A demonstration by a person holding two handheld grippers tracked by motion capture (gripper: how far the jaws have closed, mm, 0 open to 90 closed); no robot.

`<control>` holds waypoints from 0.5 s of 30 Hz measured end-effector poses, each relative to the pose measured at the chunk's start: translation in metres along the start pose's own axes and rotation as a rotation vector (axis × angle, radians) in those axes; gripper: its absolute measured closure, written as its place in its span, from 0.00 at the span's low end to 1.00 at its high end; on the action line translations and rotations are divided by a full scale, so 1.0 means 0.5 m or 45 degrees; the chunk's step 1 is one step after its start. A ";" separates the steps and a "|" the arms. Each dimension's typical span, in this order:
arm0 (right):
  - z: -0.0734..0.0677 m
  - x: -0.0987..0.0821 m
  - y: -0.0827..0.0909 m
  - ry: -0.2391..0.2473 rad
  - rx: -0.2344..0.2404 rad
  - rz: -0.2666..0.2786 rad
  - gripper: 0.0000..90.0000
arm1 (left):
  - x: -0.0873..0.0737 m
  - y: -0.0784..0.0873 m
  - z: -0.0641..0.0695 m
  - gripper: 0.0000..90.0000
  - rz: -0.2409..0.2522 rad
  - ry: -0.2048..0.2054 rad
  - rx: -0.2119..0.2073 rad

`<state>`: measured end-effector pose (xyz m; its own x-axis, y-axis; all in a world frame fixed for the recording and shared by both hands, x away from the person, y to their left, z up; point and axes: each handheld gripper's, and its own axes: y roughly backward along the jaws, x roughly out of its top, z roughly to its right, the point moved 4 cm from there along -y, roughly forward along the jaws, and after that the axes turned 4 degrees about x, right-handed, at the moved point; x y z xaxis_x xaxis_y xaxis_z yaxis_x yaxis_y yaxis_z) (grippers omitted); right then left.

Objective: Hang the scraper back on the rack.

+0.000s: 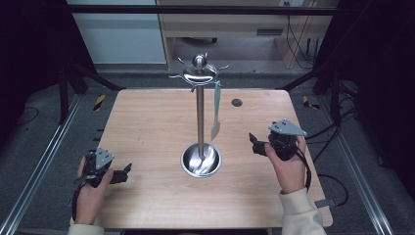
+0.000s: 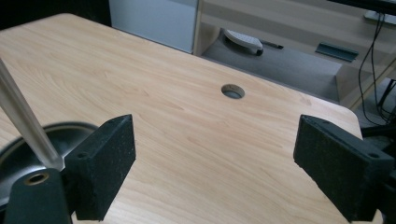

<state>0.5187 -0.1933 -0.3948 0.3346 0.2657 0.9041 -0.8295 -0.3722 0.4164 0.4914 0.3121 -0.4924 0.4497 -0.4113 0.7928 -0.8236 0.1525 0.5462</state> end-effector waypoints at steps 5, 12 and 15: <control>0.001 -0.045 -0.005 -0.010 -0.005 -0.043 0.15 | 0.000 -0.001 0.001 0.02 -0.006 -0.003 0.000; 0.004 -0.083 -0.012 -0.032 -0.010 -0.070 0.14 | 0.000 -0.001 0.001 0.02 -0.005 -0.003 0.001; 0.000 -0.090 -0.017 -0.021 -0.015 -0.073 0.14 | 0.000 -0.001 0.001 0.02 -0.005 -0.003 0.000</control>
<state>0.5107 -0.2024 -0.4392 0.3890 0.2720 0.8802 -0.8140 -0.3459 0.4667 0.4914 0.3117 -0.4928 0.4519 -0.4142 0.7901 -0.8220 0.1506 0.5492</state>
